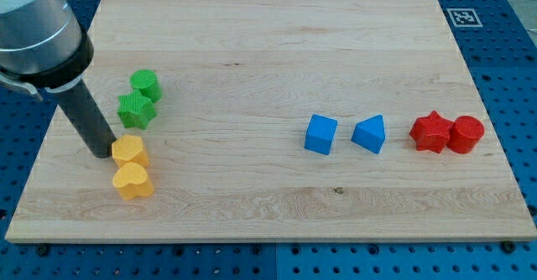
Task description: Push the green star slightly right
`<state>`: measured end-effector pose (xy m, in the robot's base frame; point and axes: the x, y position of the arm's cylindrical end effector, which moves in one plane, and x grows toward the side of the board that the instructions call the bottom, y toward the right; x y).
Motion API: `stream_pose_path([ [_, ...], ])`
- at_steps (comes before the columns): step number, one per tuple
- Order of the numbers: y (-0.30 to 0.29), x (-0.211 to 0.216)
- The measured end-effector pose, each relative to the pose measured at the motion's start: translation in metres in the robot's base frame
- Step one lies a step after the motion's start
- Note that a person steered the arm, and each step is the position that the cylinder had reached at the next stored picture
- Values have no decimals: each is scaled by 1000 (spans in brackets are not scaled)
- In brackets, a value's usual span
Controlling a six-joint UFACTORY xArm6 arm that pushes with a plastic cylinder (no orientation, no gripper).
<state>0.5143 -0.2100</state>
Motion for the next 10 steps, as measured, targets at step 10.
stream_pose_path([
  [10,15,-81],
])
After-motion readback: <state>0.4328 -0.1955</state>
